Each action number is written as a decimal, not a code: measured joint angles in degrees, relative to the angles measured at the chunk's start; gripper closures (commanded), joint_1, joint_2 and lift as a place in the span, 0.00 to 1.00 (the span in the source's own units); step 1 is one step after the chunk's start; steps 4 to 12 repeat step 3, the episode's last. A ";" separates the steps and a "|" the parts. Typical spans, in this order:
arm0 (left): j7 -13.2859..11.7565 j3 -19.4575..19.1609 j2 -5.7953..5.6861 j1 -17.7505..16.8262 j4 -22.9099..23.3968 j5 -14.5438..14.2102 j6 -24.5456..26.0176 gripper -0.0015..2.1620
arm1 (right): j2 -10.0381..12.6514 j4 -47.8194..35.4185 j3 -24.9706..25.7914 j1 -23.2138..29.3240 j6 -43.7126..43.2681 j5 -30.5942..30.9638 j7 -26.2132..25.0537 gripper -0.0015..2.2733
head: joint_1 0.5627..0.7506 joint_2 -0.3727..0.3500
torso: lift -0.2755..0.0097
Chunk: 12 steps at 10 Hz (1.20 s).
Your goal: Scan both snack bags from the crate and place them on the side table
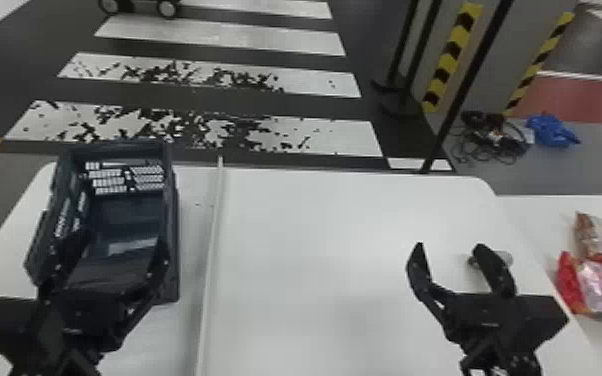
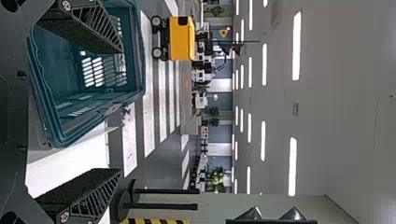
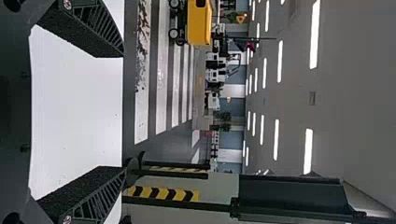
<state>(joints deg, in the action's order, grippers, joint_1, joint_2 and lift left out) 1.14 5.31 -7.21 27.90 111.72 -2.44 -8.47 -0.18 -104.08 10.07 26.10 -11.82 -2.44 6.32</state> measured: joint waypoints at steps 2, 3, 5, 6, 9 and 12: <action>0.00 0.05 0.00 -0.03 -0.01 -0.02 0.00 0.04 | 0.00 0.02 -0.07 0.00 0.00 0.07 0.00 0.03 | 0.70 0.32 | 0.62; 0.00 0.08 0.00 -0.04 -0.01 -0.02 0.00 0.04 | 0.00 0.02 -0.05 0.00 0.00 0.07 0.00 0.03 | 0.70 0.32 | 0.62; 0.00 0.08 0.00 -0.04 -0.01 -0.02 0.00 0.04 | 0.00 0.02 -0.05 0.00 0.00 0.07 0.00 0.03 | 0.70 0.32 | 0.62; 0.00 0.08 0.00 -0.04 -0.01 -0.02 0.00 0.04 | 0.00 0.02 -0.05 0.00 0.00 0.07 0.00 0.03 | 0.70 0.32 | 0.62; 0.00 0.08 0.00 -0.04 -0.01 -0.02 0.00 0.04 | 0.00 0.02 -0.05 0.00 0.00 0.07 0.00 0.03 | 0.70 0.32 | 0.62; 0.00 0.08 0.00 -0.04 -0.01 -0.02 0.00 0.04 | 0.00 0.02 -0.05 0.00 0.00 0.07 0.00 0.03 | 0.70 0.32 | 0.62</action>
